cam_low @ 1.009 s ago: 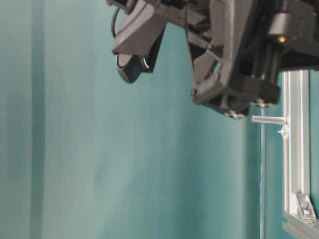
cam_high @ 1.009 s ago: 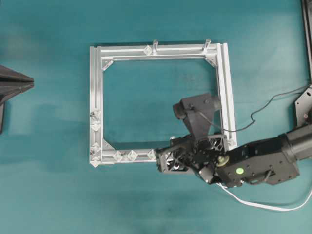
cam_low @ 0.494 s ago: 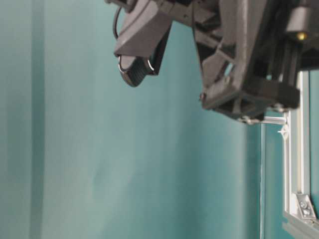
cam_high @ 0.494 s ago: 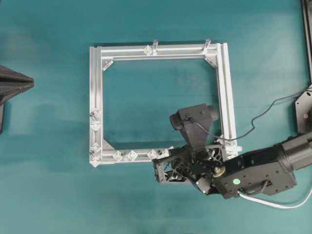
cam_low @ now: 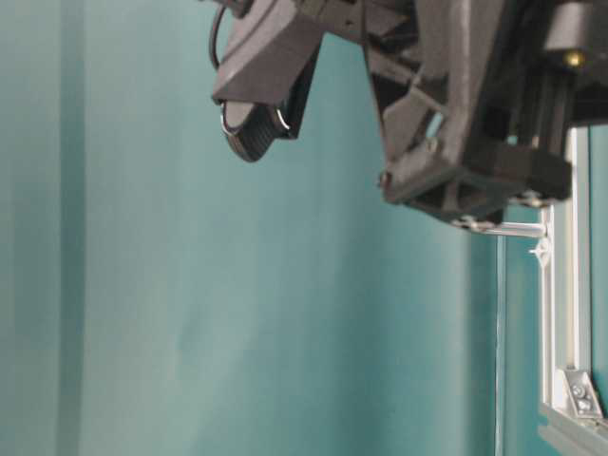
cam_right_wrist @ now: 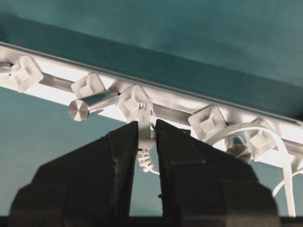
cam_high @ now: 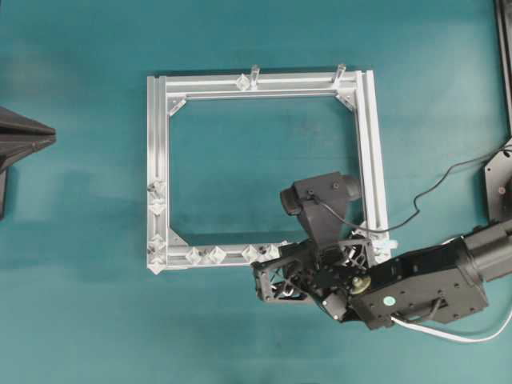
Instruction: Move the cable alternately left and right between 8 closely spaced pins so it hooks onto each one.
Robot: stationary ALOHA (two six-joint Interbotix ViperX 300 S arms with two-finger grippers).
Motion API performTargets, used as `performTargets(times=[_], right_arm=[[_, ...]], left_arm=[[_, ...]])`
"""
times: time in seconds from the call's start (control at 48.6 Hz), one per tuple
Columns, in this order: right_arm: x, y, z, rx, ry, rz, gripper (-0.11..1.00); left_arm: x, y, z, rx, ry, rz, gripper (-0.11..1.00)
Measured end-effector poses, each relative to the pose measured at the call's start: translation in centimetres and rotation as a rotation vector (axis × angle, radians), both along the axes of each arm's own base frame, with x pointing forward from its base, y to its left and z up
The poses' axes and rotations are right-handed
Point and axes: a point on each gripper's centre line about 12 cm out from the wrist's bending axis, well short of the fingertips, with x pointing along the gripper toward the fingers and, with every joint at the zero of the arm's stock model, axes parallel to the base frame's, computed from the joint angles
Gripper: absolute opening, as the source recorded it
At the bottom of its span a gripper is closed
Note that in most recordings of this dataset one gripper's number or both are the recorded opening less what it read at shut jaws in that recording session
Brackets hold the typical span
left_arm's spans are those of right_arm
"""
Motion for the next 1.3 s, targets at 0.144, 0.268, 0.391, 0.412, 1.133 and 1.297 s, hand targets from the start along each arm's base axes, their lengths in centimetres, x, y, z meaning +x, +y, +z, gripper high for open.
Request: performTargets(times=[0.144, 0.268, 0.391, 0.412, 1.133, 1.297], right_arm=[[0.0, 0.0, 0.0, 0.001, -0.002, 0.001, 0.17], [0.0, 0.1, 0.0, 0.001, -0.001, 0.002, 0.17], [-0.1, 0.4, 0.0, 0.001, -0.002, 0.009, 0.17], [-0.1, 0.4, 0.0, 0.001, 0.0, 0.009, 0.17], [0.1, 4.9, 0.3, -0.03, 0.028, 0.06, 0.17], [0.0, 5.3, 0.8, -0.035, 0.031, 0.059, 0.17]], left_arm=[[0.0, 0.0, 0.0, 0.0, 0.0, 0.0, 0.21], [0.0, 0.0, 0.0, 0.0, -0.001, -0.001, 0.21], [0.0, 0.0, 0.0, 0.0, 0.0, 0.0, 0.21], [0.0, 0.0, 0.1, 0.0, -0.002, 0.0, 0.21], [0.0, 0.0, 0.0, 0.0, 0.0, -0.002, 0.21], [0.0, 0.0, 0.0, 0.0, 0.0, 0.0, 0.21]])
